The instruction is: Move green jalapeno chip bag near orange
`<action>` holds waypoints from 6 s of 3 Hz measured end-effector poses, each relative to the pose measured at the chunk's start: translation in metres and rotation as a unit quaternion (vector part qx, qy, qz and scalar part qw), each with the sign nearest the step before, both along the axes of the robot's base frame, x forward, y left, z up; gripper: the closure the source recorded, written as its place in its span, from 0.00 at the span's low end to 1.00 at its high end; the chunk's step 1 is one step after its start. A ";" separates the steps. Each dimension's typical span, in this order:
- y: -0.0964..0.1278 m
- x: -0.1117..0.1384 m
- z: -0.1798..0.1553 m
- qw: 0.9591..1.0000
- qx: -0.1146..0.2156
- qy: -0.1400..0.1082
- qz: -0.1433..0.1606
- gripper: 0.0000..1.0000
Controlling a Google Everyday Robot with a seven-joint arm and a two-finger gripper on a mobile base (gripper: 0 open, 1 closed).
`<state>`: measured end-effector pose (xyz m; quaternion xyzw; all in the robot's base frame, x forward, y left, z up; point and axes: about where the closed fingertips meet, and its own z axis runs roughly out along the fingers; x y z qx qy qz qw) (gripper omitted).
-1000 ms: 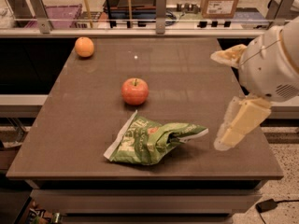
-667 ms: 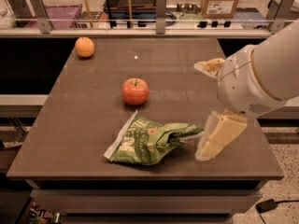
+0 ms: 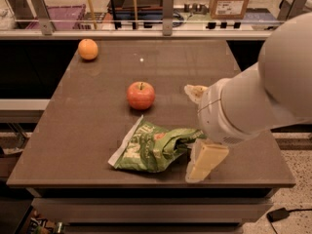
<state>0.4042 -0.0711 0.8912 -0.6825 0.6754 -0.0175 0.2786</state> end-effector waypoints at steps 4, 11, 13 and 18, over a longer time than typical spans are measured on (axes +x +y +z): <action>0.017 -0.006 -0.035 1.000 -0.017 0.016 0.016 0.43; -0.005 0.021 0.035 0.996 -0.069 -0.046 0.017 1.00; -0.027 0.080 0.083 0.994 -0.074 -0.082 -0.019 1.00; 0.049 0.265 0.116 0.982 -0.061 -0.180 -0.012 1.00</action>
Offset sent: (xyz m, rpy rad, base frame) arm -0.0076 0.0211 -0.0569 -0.0508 0.0583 0.0407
